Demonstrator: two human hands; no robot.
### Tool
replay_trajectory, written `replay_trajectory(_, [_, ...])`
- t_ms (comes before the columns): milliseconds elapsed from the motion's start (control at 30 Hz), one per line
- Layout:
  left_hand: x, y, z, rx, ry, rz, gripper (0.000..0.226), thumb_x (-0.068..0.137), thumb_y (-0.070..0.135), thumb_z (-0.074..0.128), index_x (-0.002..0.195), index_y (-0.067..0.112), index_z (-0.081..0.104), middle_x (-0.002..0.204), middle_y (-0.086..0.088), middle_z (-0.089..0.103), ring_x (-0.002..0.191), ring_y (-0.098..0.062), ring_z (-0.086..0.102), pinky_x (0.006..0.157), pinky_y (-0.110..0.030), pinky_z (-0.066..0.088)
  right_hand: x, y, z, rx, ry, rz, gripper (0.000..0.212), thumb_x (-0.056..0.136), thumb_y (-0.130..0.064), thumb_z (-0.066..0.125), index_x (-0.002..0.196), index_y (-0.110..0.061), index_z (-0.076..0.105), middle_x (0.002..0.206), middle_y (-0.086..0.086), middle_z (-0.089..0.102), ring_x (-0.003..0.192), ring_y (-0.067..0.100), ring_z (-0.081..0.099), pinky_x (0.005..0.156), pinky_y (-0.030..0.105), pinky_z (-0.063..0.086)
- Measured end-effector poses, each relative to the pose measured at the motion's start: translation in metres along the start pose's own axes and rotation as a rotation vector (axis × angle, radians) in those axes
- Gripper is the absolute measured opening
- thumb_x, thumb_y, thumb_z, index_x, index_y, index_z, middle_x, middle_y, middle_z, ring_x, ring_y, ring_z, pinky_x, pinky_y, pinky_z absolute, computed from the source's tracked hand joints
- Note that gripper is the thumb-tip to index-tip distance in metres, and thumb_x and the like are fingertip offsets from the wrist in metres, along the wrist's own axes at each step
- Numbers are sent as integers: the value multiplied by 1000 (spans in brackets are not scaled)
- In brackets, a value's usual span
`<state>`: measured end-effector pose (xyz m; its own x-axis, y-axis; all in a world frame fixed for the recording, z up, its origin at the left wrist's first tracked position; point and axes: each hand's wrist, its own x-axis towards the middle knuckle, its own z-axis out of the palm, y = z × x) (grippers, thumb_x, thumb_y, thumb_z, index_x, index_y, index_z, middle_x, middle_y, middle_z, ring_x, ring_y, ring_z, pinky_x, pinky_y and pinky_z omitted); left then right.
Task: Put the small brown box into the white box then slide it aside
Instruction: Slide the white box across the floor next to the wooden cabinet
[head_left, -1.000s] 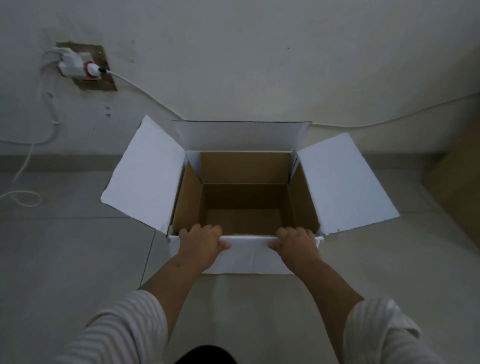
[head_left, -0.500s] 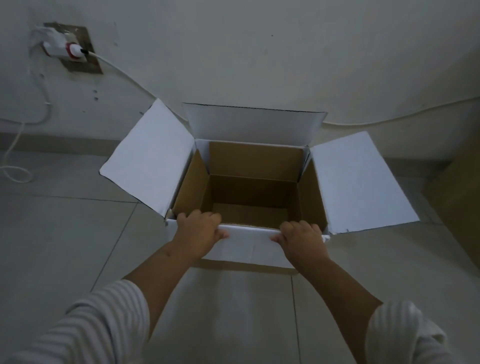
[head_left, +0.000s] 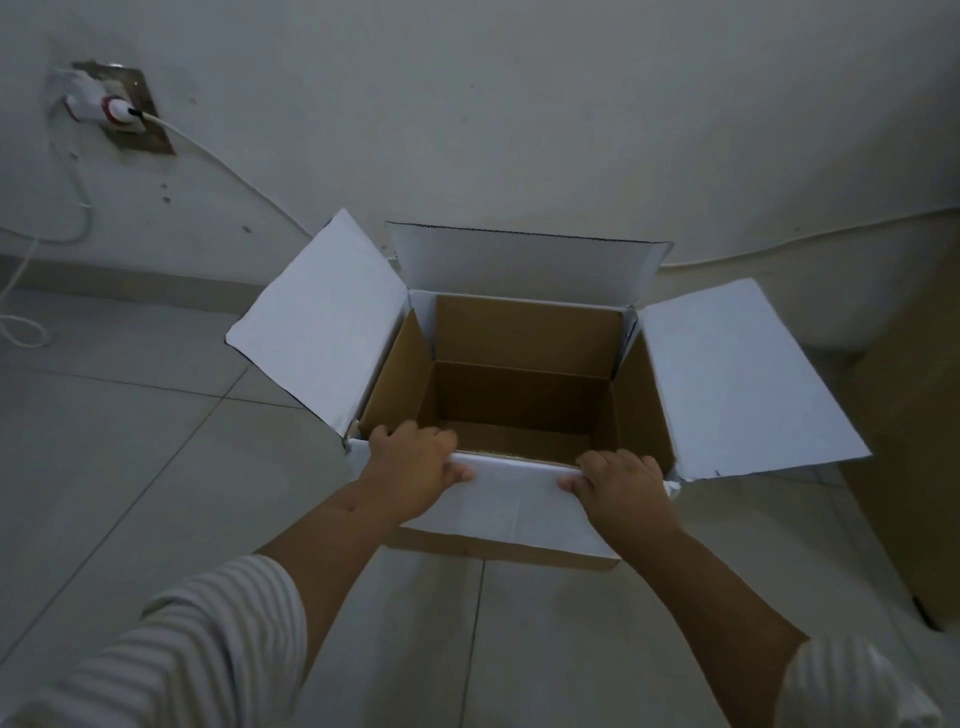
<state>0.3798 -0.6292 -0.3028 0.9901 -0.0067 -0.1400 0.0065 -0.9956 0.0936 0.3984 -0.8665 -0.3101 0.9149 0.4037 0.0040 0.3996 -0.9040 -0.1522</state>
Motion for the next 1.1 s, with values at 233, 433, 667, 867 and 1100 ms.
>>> replay_trajectory(233, [32,75,2,-5,-30,-4,37,91,55,46,110,25,55,120,2,62,112,-19,51,100,-46,33,0,83,-6,104,57,68,27,92,-41,46,102,-20,59,104,1,65,97,18,55,89,35,38])
replay_trajectory(433, [57,128,4,-8,-39,10,37,90,56,46,110,25,55,119,2,62,112,-20,51,100,-46,33,-2,142,-14,109,46,81,28,93,-42,45,102,-19,59,103,2,65,96,19,55,88,36,37])
replay_trajectory(667, [77,166,1,7,-82,21,39,90,56,46,113,25,54,121,2,62,115,-20,50,102,-48,32,0,182,-24,106,-12,95,29,94,-41,42,108,-20,56,110,0,63,103,18,53,93,35,36])
replay_trajectory(867, [92,165,-7,-6,-174,40,39,91,55,45,114,24,54,121,1,62,116,-22,50,105,-50,30,6,181,-26,120,18,118,30,94,-42,43,105,-18,58,106,2,64,101,19,55,91,37,37])
replay_trajectory(1100, [95,158,-5,-35,-168,90,36,92,53,45,109,24,56,114,-1,64,112,-23,52,103,-51,29,6,173,-27,84,72,179,46,87,-53,32,87,-18,61,86,1,63,84,19,54,75,33,28])
